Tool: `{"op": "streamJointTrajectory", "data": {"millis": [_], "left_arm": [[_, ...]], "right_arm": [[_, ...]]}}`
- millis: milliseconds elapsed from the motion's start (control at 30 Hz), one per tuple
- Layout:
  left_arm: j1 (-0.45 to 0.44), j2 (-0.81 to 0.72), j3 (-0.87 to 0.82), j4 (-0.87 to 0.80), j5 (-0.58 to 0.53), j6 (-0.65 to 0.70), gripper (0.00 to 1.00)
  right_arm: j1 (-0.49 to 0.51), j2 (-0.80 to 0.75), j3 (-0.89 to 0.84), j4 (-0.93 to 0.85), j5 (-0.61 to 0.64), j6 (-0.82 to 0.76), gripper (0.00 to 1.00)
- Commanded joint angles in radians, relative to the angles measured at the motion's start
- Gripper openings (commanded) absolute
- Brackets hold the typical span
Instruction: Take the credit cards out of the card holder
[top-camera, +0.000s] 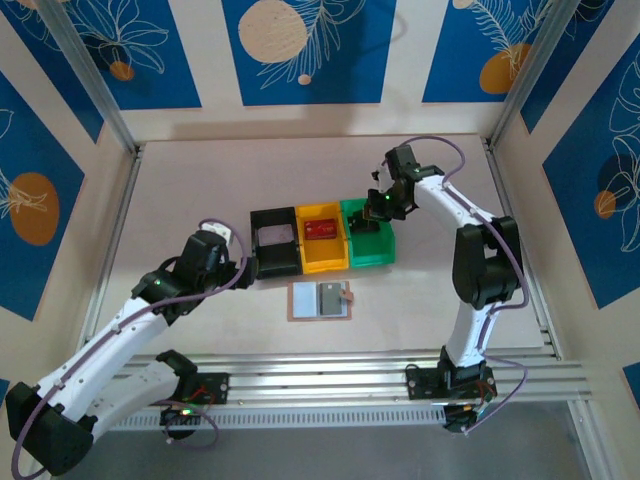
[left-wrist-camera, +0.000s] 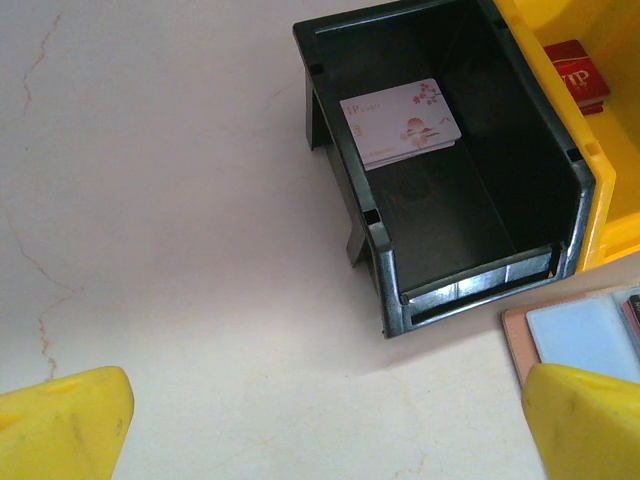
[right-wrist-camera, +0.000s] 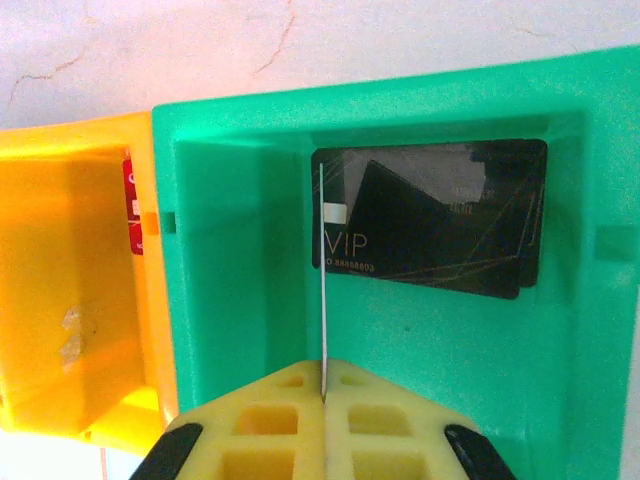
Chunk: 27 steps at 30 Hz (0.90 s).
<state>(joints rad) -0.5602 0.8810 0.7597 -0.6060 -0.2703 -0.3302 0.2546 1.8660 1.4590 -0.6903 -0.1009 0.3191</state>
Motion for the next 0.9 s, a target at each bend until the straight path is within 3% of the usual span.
{"op": "streamJointTrajectory", "data": {"millis": [0, 867], "left_arm": [[0.01, 0.007, -0.01, 0.015, 0.003, 0.02, 1.0], [0.009, 0.032, -0.007, 0.018, 0.015, 0.028, 1.0]], "right_arm": [[-0.006, 0.029, 0.04, -0.02, -0.04, -0.022, 0.0], [-0.006, 0.134, 0.088, -0.043, -0.038, -0.018, 0.01]]}}
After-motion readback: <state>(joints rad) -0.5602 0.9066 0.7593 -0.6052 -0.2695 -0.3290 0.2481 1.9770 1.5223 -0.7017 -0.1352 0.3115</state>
